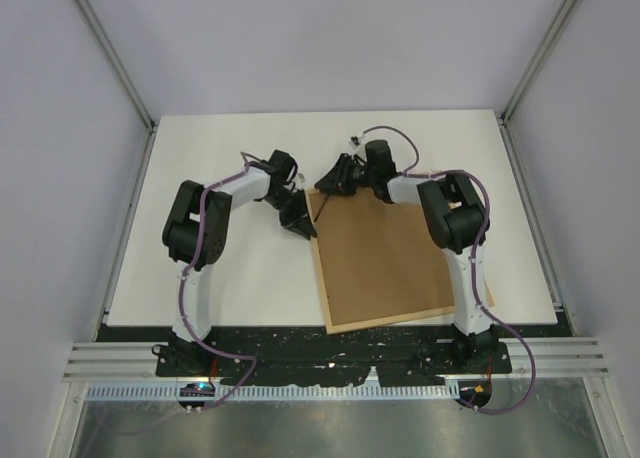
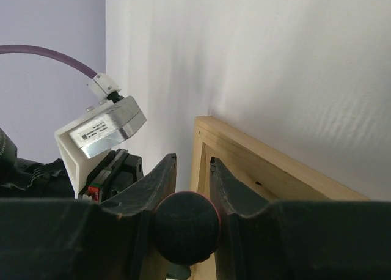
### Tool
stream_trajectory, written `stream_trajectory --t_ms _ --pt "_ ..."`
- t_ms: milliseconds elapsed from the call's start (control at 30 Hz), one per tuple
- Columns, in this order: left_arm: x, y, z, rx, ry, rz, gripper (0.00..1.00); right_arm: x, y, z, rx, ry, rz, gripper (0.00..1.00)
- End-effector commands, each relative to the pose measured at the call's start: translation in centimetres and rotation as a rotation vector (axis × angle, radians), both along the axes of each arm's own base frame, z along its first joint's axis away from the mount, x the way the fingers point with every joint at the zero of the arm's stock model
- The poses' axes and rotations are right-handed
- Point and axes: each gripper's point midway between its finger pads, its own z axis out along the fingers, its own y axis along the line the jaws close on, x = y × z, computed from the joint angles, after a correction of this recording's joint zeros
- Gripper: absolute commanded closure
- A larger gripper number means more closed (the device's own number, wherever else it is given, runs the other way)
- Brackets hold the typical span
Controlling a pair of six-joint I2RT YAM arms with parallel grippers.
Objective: Take the photo out of the frame
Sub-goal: Release the photo frame item from the photo frame.
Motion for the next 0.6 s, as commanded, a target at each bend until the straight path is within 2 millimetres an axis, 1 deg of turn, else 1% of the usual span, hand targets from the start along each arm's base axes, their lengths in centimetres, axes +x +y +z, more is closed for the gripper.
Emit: stream_trajectory --t_ms 0,33,67,100,167,200,233,267,300,333,367,400,567 --pt "1.5 -0.4 -0.5 0.014 -0.093 -0.004 1.0 -5.8 5.0 4.2 -0.061 -0.008 0.175 0.92" --pt "1.5 -0.3 -0.6 0.019 -0.094 -0.002 1.0 -5.4 5.3 5.1 -0.075 -0.036 0.172 0.92" --pt "1.5 -0.3 -0.6 0.02 -0.099 -0.004 1.0 -5.9 5.6 4.9 -0.105 -0.038 0.184 0.92" --pt "1.4 -0.3 -0.5 0.023 -0.1 -0.005 1.0 -5.8 6.1 5.6 -0.106 -0.061 0.192 0.92" --pt "1.6 -0.2 -0.5 0.025 -0.107 -0.003 1.0 -6.6 6.9 5.7 -0.159 -0.067 0.21 0.92" --pt "1.6 -0.2 -0.4 0.026 -0.108 -0.001 1.0 -6.9 7.0 5.2 -0.19 -0.055 0.208 0.92" --pt "1.6 -0.3 -0.3 0.028 -0.111 -0.003 1.0 -7.2 7.7 5.7 -0.201 -0.071 0.219 0.92" --pt "1.8 -0.2 -0.2 0.028 -0.115 -0.002 1.0 -7.4 7.7 5.3 -0.227 -0.055 0.213 0.92" --pt "1.7 -0.2 -0.2 0.03 -0.115 -0.005 1.0 -7.7 8.4 5.8 -0.229 -0.065 0.222 0.92" --pt "1.7 -0.3 -0.2 0.031 -0.117 -0.007 1.0 -8.1 8.4 5.6 -0.249 -0.049 0.221 0.92" --pt "1.7 -0.3 -0.1 0.03 -0.116 -0.008 1.0 -8.2 9.0 5.9 -0.255 -0.055 0.225 0.92" --pt "1.7 -0.3 -0.2 0.03 -0.117 -0.009 1.0 -8.5 9.1 5.9 -0.264 -0.046 0.227 0.92" --pt "1.8 -0.2 -0.3 0.04 -0.115 -0.009 1.0 -8.2 9.6 6.7 -0.311 -0.042 0.2 0.92"
